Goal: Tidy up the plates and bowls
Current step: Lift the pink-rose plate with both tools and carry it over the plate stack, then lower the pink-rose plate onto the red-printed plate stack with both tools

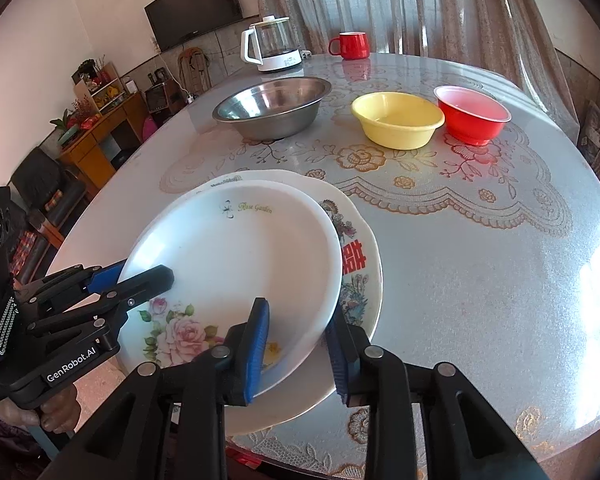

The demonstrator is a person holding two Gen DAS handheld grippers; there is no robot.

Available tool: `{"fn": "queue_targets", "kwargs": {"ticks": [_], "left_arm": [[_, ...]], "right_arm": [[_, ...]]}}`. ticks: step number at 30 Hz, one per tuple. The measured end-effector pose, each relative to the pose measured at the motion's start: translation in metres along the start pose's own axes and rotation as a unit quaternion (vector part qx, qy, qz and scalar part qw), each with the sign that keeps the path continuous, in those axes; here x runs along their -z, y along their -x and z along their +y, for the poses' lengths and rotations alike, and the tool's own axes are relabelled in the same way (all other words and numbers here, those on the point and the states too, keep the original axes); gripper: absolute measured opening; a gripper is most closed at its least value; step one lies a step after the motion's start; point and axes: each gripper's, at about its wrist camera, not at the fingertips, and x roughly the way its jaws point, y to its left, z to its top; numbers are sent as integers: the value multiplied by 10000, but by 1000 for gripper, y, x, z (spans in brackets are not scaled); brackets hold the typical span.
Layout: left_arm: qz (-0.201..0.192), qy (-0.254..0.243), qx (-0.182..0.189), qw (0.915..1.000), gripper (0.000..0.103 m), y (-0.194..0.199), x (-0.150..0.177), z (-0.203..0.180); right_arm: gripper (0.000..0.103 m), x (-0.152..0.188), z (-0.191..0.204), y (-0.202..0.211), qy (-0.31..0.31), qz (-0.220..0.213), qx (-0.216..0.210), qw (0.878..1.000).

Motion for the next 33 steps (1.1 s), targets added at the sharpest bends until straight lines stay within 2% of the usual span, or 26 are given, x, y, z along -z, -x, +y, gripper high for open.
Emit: {"fn": "queue_targets", "kwargs": {"ticks": [6, 12, 26, 33], "left_arm": [[-47, 133, -7, 9999, 29, 5, 0, 6], [-45, -66, -42, 10000, 31, 5, 2, -1], [36, -111, 138, 9998, 33, 8, 6, -2], [-230, -79, 83, 9997, 32, 23, 4, -1]], "right_arm": [[35, 1, 10, -3, 270, 37, 210, 9994], [35, 2, 13, -3, 338, -4, 379, 9987], [36, 1, 24, -4, 501, -26, 295, 9983], [37, 1, 25, -3, 497, -32, 240, 9985]]}}
